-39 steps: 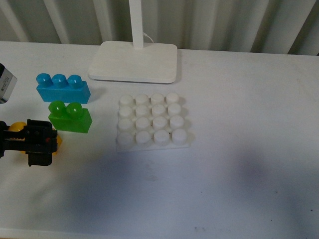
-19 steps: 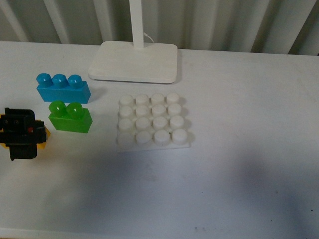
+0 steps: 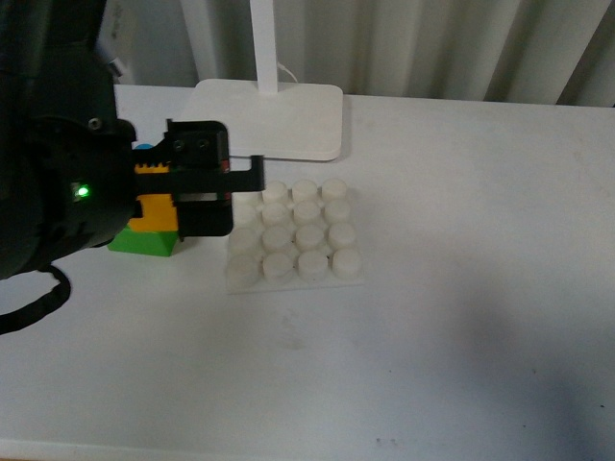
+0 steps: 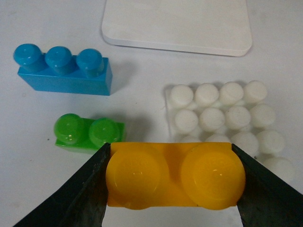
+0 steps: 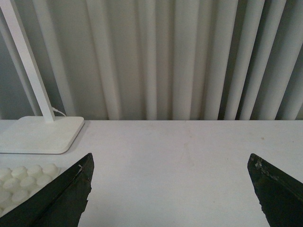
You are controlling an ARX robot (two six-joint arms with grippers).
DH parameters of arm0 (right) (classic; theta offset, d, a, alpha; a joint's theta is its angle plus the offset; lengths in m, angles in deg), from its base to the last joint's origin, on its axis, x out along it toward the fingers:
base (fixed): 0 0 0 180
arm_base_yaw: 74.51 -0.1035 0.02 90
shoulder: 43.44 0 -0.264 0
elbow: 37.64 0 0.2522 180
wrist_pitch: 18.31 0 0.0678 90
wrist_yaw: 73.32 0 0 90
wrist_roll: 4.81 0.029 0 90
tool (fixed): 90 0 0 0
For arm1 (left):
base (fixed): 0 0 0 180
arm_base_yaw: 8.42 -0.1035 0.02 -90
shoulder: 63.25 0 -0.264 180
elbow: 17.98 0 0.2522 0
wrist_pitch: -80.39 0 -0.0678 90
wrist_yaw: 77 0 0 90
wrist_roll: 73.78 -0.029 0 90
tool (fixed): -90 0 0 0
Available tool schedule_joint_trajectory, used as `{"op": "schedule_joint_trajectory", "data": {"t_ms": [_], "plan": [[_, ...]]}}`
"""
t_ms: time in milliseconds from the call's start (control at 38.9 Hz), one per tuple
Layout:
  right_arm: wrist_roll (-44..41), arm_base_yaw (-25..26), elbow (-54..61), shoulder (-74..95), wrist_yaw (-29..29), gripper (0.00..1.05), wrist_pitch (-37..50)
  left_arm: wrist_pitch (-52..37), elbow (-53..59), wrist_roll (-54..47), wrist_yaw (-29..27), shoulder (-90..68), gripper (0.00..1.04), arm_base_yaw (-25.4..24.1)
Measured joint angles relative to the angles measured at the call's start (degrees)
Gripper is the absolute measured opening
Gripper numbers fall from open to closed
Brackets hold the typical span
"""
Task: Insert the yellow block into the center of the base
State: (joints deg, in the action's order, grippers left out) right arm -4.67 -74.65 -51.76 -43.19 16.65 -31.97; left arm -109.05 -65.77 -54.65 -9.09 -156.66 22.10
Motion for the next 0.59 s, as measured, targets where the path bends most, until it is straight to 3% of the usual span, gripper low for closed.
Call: {"op": "schedule_joint_trajectory", "data": {"t_ms": [334, 591], "plan": [[0.0, 0.0, 0.0, 0.0, 0.0, 0.95, 0.0, 1.9, -8.1, 5.0, -3.7, -8.0, 0.65, 7.6], [0.0, 0.0, 0.0, 0.0, 0.0, 0.95, 0.0, 2.4, -11.4, 6.1, -4.8, -13.1, 0.65, 9.4]]}}
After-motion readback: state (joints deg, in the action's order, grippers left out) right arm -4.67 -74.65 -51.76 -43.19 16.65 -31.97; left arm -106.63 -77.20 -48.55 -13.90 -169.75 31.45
